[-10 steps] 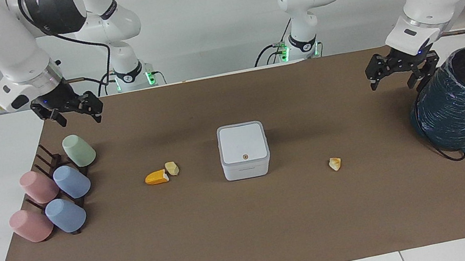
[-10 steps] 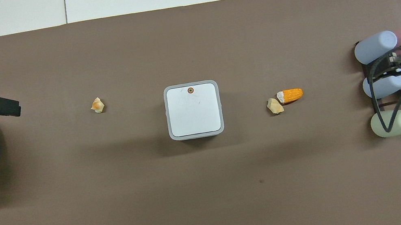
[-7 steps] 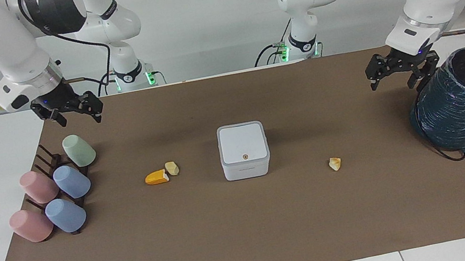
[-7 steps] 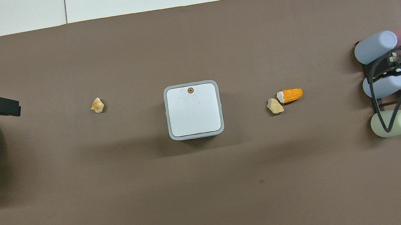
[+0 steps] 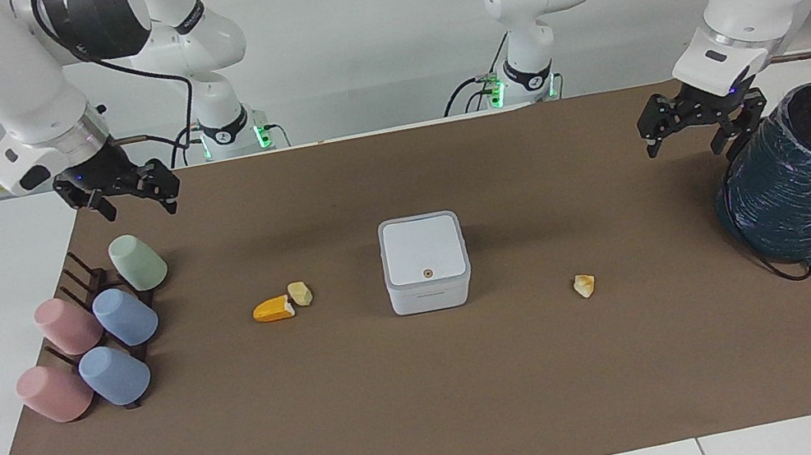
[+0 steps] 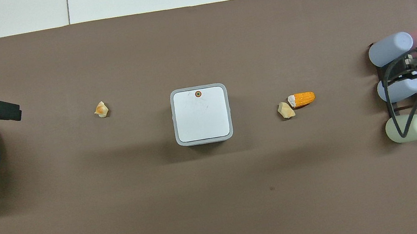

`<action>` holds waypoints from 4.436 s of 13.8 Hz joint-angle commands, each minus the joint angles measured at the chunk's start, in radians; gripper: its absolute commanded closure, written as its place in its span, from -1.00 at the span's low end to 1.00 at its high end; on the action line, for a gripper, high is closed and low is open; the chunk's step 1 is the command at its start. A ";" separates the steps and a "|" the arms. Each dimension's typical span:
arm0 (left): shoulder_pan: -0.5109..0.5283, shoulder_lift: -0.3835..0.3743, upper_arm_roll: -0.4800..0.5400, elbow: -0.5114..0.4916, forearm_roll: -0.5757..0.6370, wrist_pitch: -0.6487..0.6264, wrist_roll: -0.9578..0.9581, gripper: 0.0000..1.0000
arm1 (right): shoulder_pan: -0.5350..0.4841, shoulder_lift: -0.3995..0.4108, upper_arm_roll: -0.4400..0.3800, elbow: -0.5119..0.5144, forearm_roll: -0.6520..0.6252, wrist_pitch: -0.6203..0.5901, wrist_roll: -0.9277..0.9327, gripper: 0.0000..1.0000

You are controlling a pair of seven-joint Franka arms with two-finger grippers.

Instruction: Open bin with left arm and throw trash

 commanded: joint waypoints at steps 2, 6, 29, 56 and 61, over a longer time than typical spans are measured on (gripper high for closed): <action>-0.017 -0.025 0.005 -0.028 0.019 0.043 -0.014 -1.00 | -0.010 -0.014 0.008 -0.009 0.005 -0.005 -0.010 -1.00; -0.023 -0.025 0.003 -0.032 0.020 0.043 -0.014 -1.00 | -0.010 -0.014 0.008 -0.009 0.005 -0.005 -0.010 -1.00; -0.166 -0.020 0.003 -0.038 -0.059 0.021 -0.235 1.00 | -0.010 -0.014 0.006 -0.009 0.005 -0.004 -0.010 -1.00; -0.597 0.233 0.006 -0.011 -0.064 0.341 -0.725 1.00 | -0.010 -0.014 0.006 -0.009 0.005 -0.005 -0.010 -1.00; -0.620 0.239 0.005 -0.017 -0.070 0.358 -0.757 1.00 | -0.010 -0.014 0.006 -0.009 0.005 -0.005 -0.010 -1.00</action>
